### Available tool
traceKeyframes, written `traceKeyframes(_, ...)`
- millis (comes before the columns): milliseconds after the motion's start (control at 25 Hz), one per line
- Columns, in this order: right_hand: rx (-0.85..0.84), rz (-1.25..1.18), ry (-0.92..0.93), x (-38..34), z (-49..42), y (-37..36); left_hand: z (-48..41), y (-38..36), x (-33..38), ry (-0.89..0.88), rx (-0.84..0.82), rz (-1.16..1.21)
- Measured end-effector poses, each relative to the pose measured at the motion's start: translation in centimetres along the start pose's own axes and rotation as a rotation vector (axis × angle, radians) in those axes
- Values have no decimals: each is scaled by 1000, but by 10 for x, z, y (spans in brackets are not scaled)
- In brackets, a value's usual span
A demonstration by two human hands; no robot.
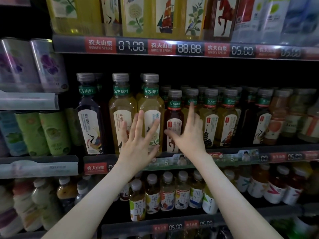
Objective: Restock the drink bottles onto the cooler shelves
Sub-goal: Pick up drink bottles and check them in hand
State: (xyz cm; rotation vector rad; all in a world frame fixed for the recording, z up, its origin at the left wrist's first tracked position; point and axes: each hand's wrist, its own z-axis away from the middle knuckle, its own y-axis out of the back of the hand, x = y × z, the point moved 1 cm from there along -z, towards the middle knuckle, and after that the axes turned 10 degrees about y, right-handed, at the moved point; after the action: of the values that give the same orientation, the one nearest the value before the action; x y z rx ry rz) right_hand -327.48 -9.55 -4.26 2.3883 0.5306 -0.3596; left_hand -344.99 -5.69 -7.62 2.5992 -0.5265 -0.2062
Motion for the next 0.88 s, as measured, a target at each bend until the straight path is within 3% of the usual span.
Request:
traceKeyframes(120,-113,-24,-76,-7,-23,4,-2,4,1,29,5,20)
traceKeyframes(280,-68,-251,-28,-17,-7,19,-5,5,6,38,-21,58)
traceKeyframes(400,-45,-238,54,-22,19,28,-2,2,14,55,-46,85)
traceKeyframes(640,296,-399,56,-4,47,54,10,1,14,68,-64,127)
traceKeyframes(880,122,-447,50,11,24,62,10,0,19,105,-88,120)
